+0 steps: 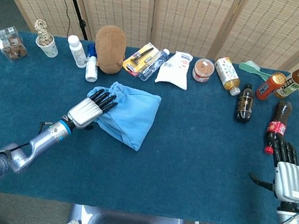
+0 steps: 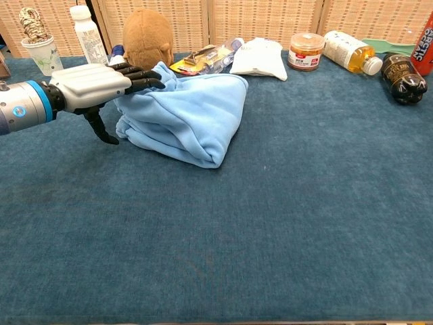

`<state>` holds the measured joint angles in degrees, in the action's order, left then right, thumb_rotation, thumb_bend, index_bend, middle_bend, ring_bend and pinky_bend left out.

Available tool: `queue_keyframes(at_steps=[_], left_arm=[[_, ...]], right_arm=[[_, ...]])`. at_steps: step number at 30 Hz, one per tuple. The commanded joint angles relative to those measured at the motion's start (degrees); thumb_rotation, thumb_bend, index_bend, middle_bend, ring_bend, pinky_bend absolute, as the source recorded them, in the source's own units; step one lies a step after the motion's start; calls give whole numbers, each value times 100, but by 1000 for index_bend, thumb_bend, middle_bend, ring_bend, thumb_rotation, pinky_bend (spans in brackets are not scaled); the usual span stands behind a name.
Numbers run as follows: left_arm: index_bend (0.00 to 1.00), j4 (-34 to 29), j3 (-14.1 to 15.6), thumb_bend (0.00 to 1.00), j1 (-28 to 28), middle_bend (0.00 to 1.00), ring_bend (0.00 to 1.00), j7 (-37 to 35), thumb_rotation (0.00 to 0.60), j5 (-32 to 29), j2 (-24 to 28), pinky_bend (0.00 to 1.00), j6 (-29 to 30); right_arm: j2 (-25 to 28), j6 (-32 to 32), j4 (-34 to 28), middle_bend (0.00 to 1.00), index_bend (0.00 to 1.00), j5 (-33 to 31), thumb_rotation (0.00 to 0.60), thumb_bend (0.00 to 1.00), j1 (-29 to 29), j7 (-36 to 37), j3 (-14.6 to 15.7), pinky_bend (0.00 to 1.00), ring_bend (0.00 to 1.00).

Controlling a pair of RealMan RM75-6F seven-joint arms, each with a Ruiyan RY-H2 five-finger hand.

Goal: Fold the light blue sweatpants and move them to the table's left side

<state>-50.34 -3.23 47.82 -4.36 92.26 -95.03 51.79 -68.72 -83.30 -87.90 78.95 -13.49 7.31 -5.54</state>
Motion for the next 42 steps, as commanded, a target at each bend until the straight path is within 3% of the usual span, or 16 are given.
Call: queue_keyframes(at_steps=[1, 10, 31, 35, 39, 42], left_arm=[[0, 234, 53, 70, 6, 0, 0, -147, 600, -13, -198, 0, 112], [0, 389, 28, 70, 74, 0, 0, -105, 600, -67, -387, 0, 203], [0, 787, -170, 70, 256, 0, 0, 430, 600, -547, -833, 0, -195], [0, 932, -233, 116, 267, 0, 0, 634, 600, -668, -1005, 4, -221], [0, 1084, -265, 229, 278, 0, 8, 634, 600, -673, -1136, 139, -78], [43, 1237, -245, 286, 298, 18, 90, 588, 600, -649, -1222, 247, -36]], right_arm=[[5, 23, 0, 0, 0, 32, 600, 0, 15, 27, -11, 0, 0], [9, 58, 18, 0, 0, 96, 600, 0, 44, 63, -59, 0, 0], [44, 128, 39, 0, 0, 159, 600, 0, 88, 334, -198, 0, 0], [30, 148, 61, 0, 0, 156, 600, 0, 91, 408, -224, 0, 0], [37, 144, 74, 0, 0, 164, 600, 0, 105, 448, -243, 0, 0], [52, 119, 55, 0, 0, 190, 600, 0, 119, 482, -259, 0, 0]])
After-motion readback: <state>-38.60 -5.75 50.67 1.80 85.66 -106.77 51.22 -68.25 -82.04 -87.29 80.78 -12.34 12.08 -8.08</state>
